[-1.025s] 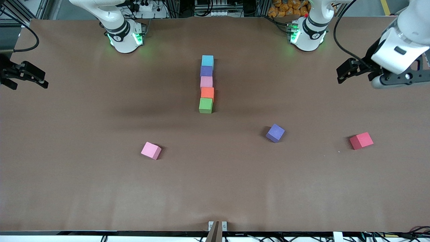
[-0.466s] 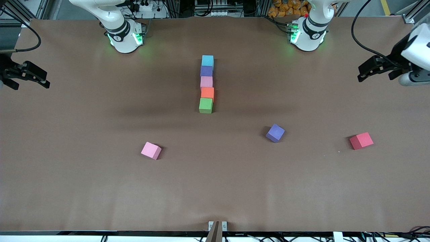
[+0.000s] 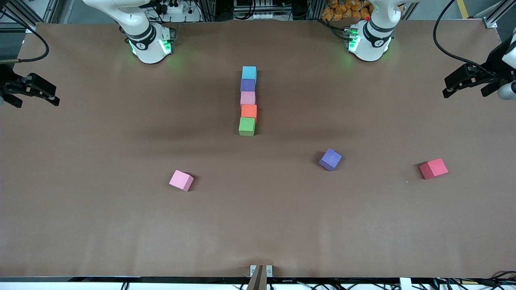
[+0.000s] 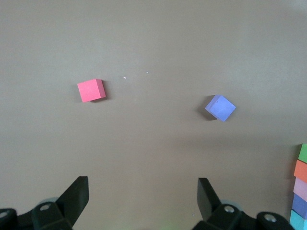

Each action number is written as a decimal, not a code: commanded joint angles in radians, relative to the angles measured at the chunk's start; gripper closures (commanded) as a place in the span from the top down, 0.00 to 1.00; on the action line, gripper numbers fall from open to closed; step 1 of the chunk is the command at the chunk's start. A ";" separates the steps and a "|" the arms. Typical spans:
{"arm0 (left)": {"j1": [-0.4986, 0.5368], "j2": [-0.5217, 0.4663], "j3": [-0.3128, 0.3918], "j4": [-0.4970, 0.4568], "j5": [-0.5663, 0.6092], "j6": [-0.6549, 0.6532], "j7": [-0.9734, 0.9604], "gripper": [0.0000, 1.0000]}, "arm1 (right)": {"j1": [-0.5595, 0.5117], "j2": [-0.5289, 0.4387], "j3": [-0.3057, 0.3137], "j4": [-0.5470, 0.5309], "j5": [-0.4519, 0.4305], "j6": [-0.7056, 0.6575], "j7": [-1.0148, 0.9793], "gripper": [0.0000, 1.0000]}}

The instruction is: Arrange blocks into number 1

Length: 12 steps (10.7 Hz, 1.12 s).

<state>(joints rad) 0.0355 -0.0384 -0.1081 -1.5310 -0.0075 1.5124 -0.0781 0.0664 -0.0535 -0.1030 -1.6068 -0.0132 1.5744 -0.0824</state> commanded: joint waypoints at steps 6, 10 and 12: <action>-0.121 0.017 0.099 0.028 0.031 0.011 0.055 1.00 | 0.001 0.003 0.000 0.015 -0.019 -0.013 0.016 1.00; -0.149 0.017 0.133 0.028 0.029 0.011 0.058 1.00 | 0.001 0.003 0.000 0.015 -0.019 -0.013 0.016 1.00; -0.155 0.017 0.131 0.026 0.029 0.011 0.058 1.00 | 0.001 0.003 0.000 0.013 -0.019 -0.013 0.016 1.00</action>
<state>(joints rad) -0.0977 -0.0299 0.0100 -1.5245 0.0003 1.5281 -0.0397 0.0661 -0.0535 -0.1039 -1.6068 -0.0170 1.5744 -0.0823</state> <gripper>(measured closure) 0.000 0.000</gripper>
